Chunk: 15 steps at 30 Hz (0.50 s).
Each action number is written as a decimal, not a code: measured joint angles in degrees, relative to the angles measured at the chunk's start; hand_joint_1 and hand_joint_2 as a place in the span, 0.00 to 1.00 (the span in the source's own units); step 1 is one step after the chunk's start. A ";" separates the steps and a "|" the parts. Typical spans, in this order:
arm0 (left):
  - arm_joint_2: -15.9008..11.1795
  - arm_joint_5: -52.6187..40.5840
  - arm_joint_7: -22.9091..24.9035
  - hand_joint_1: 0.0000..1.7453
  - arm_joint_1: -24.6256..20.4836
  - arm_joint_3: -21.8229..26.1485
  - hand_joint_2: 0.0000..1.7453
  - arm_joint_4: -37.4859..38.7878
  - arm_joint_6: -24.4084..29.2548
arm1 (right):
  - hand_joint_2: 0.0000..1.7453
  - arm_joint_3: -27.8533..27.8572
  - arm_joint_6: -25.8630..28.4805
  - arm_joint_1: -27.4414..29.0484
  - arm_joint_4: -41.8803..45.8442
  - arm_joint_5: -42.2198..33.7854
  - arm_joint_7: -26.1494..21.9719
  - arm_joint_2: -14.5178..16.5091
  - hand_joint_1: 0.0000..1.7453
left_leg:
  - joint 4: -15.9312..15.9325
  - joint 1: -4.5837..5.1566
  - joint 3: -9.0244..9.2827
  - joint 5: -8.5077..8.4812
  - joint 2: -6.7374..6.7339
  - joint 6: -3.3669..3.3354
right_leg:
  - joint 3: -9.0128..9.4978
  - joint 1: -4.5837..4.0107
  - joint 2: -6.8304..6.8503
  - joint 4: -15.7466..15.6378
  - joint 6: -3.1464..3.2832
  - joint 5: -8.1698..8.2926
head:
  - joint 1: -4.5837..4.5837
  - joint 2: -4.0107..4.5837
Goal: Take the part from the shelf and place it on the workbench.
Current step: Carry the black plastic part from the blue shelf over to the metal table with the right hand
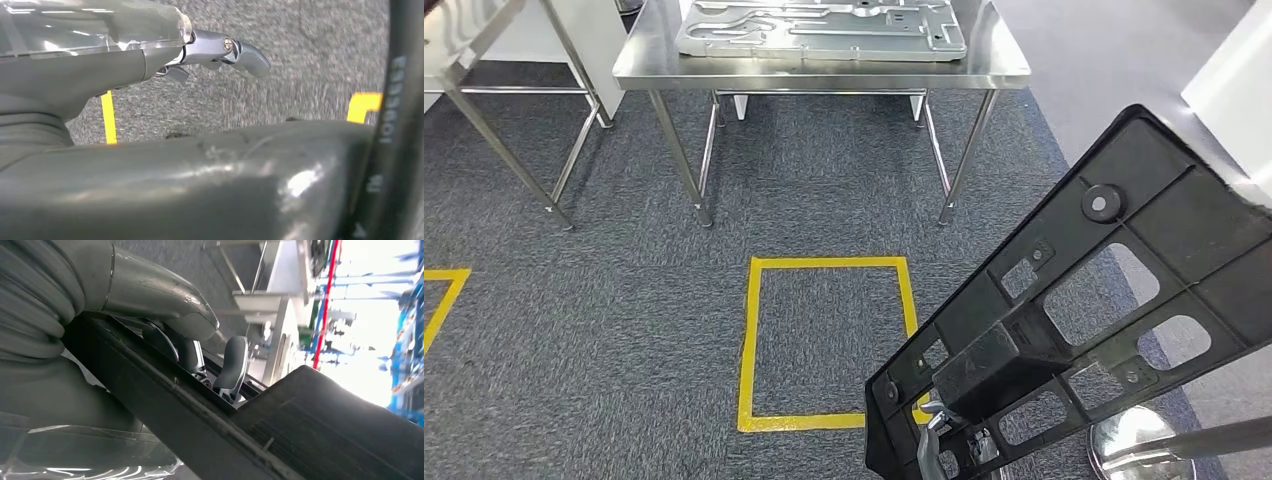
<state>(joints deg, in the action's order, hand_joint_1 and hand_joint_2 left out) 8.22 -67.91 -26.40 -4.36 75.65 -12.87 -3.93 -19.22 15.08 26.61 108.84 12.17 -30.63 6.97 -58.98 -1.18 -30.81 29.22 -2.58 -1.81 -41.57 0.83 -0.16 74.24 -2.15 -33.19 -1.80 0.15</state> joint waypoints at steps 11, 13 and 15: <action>-0.02 -0.02 -0.03 0.00 -0.53 0.00 0.00 0.00 0.00 | 1.00 -0.03 -0.20 -0.07 0.03 -0.12 0.04 0.03 1.00 | -4.47 0.21 0.26 4.62 0.09 2.51 | 8.79 -0.53 0.86 -17.00 3.28 6.99 | -0.02 0.00; -0.04 -0.04 -0.02 0.00 -0.30 -0.01 0.00 0.00 0.02 | 1.00 -0.04 -0.28 -0.22 -0.01 -0.16 0.10 0.04 1.00 | -11.75 0.17 -3.56 7.68 1.87 2.62 | 8.83 -0.63 -0.38 -16.97 3.66 6.91 | -0.02 0.00; -0.05 -0.14 -0.01 0.00 -0.05 -0.01 0.00 0.00 0.03 | 1.00 -0.04 0.02 -0.17 -0.11 -0.01 0.11 0.04 1.00 | -14.36 0.17 -5.62 7.07 2.14 2.68 | 8.95 -0.76 -1.57 -16.72 3.81 6.61 | -0.02 0.00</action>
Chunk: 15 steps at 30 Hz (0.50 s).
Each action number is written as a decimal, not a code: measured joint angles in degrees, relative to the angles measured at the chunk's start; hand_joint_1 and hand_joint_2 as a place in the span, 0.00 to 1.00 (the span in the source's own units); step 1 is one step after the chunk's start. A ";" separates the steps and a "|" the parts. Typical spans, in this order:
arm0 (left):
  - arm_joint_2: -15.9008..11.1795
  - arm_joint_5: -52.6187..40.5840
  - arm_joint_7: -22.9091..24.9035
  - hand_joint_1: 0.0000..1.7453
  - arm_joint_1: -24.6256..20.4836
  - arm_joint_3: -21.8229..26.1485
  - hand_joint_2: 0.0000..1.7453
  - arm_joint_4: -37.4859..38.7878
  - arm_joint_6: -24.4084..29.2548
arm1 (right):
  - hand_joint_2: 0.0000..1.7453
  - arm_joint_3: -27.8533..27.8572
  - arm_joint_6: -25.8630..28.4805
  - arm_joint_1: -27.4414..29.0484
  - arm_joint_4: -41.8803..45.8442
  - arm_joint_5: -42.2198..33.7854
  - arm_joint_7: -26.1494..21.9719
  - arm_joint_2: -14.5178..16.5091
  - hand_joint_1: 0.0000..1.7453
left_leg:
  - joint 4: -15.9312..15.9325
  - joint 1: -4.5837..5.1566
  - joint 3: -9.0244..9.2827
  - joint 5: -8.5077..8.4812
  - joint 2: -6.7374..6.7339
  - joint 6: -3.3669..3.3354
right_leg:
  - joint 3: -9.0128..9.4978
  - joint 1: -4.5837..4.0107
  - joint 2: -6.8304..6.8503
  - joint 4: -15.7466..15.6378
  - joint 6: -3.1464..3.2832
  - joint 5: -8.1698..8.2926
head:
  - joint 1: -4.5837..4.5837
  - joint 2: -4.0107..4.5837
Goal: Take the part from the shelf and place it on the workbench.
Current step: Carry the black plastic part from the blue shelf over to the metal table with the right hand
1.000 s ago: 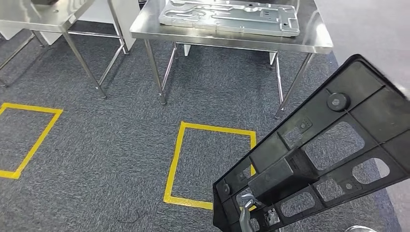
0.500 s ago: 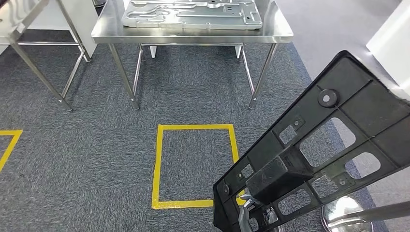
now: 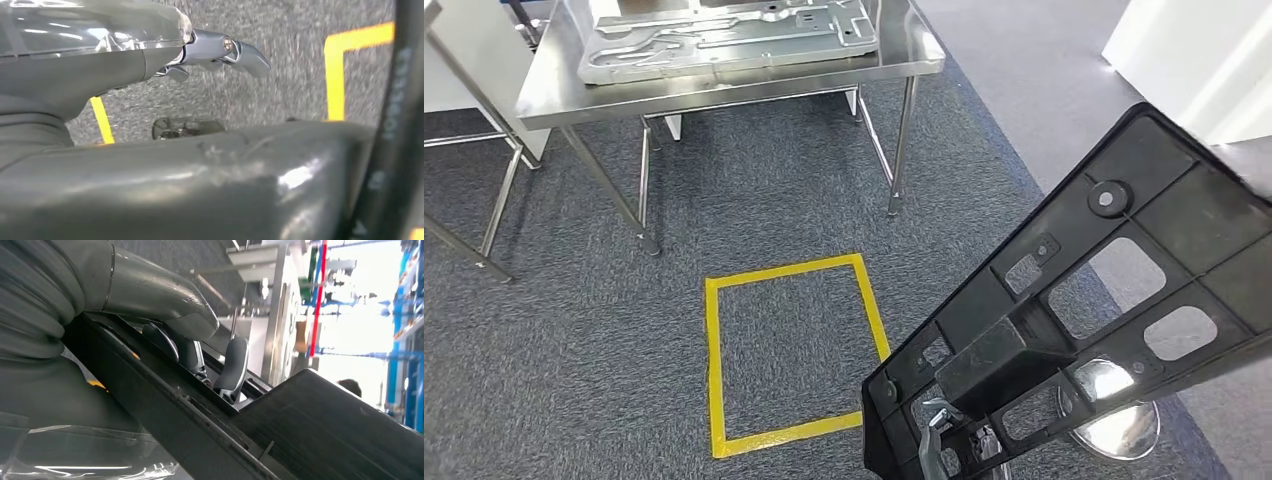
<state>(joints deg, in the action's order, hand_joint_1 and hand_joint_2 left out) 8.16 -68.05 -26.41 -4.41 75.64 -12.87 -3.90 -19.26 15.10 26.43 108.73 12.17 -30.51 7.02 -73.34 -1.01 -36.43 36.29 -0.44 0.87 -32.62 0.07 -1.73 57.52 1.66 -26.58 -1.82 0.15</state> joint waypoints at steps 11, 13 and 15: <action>0.04 -0.35 -0.01 0.00 -0.12 0.01 0.00 0.00 -0.03 | 1.00 -0.24 1.17 0.04 -0.38 0.75 0.56 0.00 1.00 | 14.71 -0.09 6.33 -7.03 0.33 -3.01 | -1.64 -0.09 0.09 6.80 -2.99 -3.77 | 0.02 0.00; -0.02 -0.36 0.01 0.00 0.00 0.01 0.00 0.00 -0.01 | 1.00 -0.27 1.42 -0.02 -0.60 0.72 1.13 -0.01 1.00 | 14.72 -0.10 6.58 -6.70 0.25 -3.10 | -5.73 0.29 0.97 13.51 -3.58 -6.85 | 0.01 0.00; -0.08 -0.38 0.08 0.00 0.18 0.01 0.00 0.00 0.03 | 1.00 -0.43 1.93 0.01 -1.01 1.60 2.21 -0.06 1.00 | 14.71 -0.14 7.05 -6.27 0.38 -2.92 | -8.64 0.77 1.24 16.92 -3.96 -7.21 | 0.01 0.00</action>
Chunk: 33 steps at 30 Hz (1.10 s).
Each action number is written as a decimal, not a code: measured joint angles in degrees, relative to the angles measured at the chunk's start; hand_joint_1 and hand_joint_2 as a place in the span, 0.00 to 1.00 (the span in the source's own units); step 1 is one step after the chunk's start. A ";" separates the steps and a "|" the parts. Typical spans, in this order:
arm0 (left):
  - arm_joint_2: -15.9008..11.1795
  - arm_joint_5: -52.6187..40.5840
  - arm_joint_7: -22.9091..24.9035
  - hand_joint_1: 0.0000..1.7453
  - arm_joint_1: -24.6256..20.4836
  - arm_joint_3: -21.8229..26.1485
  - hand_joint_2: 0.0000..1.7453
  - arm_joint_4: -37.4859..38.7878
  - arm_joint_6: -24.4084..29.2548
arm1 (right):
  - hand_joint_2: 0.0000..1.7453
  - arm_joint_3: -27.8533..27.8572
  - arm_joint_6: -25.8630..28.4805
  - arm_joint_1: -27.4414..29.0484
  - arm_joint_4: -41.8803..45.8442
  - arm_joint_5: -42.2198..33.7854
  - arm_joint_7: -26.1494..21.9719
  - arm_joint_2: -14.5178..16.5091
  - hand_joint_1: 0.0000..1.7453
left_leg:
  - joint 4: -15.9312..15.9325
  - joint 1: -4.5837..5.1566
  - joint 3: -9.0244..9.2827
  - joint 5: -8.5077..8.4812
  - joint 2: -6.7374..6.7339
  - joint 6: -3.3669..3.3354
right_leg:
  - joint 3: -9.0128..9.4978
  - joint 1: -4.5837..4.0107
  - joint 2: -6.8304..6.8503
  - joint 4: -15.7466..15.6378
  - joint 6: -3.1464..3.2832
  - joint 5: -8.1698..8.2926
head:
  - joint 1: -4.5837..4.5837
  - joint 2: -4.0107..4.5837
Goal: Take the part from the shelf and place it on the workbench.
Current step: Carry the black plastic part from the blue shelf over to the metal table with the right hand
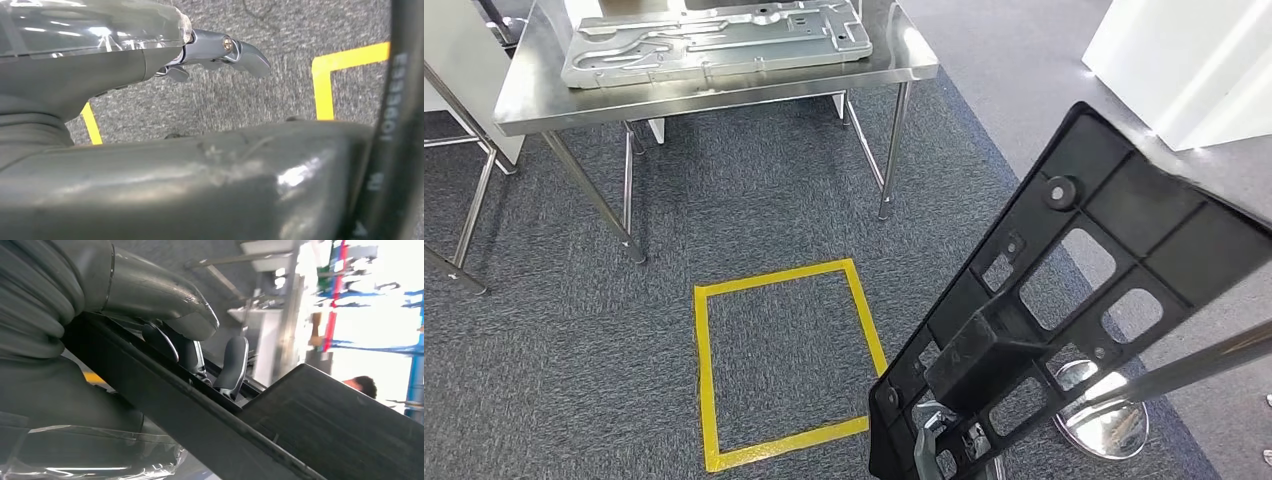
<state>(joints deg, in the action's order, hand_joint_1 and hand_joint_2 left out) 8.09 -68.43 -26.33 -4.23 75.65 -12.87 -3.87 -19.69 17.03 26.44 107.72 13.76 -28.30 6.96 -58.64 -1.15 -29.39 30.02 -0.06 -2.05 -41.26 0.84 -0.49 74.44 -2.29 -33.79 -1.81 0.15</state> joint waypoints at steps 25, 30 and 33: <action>-0.91 -1.15 0.22 0.00 0.72 -0.02 0.00 0.00 0.99 | 1.00 -2.74 4.40 -0.41 -5.08 -1.68 5.45 -1.79 1.00 | 0.42 0.59 -0.39 0.26 0.41 -0.24 | 9.02 -1.32 0.28 -13.48 1.89 5.24 | -0.01 0.00; -0.90 -1.35 -0.05 0.00 0.72 -0.02 0.00 0.00 1.09 | 1.00 -2.69 4.49 -0.13 -5.33 -1.42 5.74 -2.01 1.00 | 0.58 0.36 1.85 1.20 0.40 -0.36 | 0.75 -0.13 0.33 -0.69 0.16 -0.34 | -0.01 0.00; -0.87 -1.53 0.01 0.00 0.88 -0.02 0.00 0.00 1.12 | 1.00 -2.60 4.67 0.32 -5.61 -0.35 6.28 -2.13 1.00 | 0.60 -0.12 3.82 2.84 1.32 0.38 | 0.70 0.70 0.05 -5.41 -0.58 3.84 | 0.00 0.00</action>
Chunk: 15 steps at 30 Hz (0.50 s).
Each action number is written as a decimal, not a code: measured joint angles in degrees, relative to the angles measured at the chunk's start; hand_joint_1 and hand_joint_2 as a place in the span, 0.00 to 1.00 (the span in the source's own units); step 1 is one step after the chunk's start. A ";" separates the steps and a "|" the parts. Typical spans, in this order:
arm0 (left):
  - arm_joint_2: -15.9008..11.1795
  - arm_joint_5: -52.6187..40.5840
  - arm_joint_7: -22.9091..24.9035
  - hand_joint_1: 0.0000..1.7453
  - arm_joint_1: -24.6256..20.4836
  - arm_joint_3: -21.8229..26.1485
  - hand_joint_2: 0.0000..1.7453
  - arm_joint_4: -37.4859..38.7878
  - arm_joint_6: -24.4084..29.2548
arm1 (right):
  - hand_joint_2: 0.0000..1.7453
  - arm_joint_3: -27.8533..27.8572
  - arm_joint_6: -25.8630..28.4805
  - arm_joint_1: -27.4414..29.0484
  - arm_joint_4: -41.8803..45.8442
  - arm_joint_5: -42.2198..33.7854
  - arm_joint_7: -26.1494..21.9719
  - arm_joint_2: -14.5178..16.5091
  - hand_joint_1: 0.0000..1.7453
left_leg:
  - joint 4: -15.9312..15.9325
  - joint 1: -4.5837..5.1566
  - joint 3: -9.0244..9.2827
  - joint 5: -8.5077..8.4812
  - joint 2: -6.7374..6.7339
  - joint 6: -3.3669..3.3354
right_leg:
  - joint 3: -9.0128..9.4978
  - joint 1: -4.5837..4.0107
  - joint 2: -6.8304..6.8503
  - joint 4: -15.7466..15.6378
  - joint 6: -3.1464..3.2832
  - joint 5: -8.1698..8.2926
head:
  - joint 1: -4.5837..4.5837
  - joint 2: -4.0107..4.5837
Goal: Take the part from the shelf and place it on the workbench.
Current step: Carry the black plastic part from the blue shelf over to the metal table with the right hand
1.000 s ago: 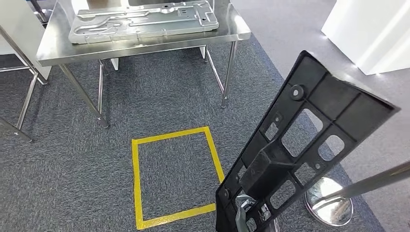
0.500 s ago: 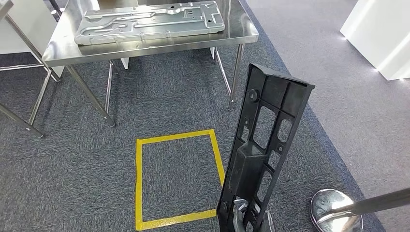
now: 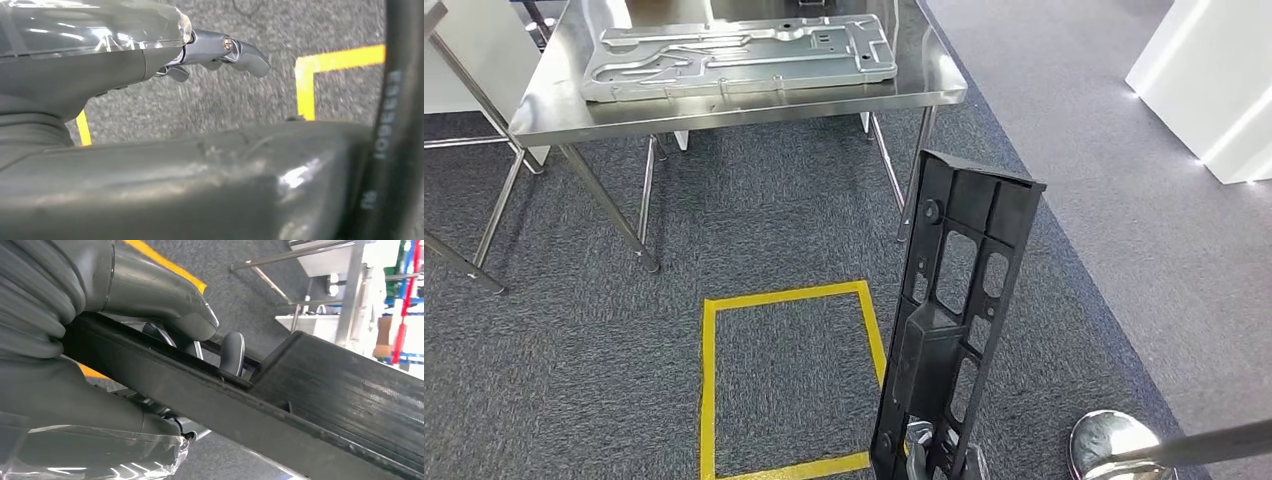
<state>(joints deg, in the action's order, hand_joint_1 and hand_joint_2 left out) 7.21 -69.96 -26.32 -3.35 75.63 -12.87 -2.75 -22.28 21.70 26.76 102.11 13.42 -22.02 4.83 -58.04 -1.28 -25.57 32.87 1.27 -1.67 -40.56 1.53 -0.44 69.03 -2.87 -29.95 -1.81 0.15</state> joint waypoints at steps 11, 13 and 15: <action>0.02 -0.46 0.08 0.00 -0.40 -0.02 0.00 0.00 0.33 | 1.00 0.12 0.45 0.65 -0.98 2.62 1.81 -0.22 1.00 | -11.01 -0.39 -4.12 2.58 -0.42 2.69 | 8.53 -0.64 1.14 -10.64 4.09 1.32 | 0.00 0.00; 0.01 -0.46 0.09 0.00 -0.05 -0.02 0.00 0.00 0.42 | 1.00 0.11 0.78 0.67 -1.31 2.88 2.14 -0.22 1.00 | -15.11 0.02 -9.03 6.09 -0.72 2.25 | 10.84 -1.07 1.61 -11.10 4.34 -0.21 | -0.01 0.00; 0.00 -0.46 0.08 0.00 0.45 -0.01 0.00 0.00 0.46 | 1.00 0.10 1.12 0.69 -1.64 3.02 2.51 -0.22 1.00 | -13.36 0.55 -11.46 6.12 -0.81 1.51 | 13.38 -1.55 1.82 -11.32 4.45 -1.97 | -0.01 0.00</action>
<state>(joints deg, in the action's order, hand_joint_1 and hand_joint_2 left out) 7.21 -70.42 -26.24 -2.90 75.62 -12.87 -2.29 -22.18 22.82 27.46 100.47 16.44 -19.51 4.61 -71.40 -0.72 -37.03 38.98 0.45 -0.16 -27.18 -0.01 1.38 57.72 1.58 -31.92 -1.81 0.15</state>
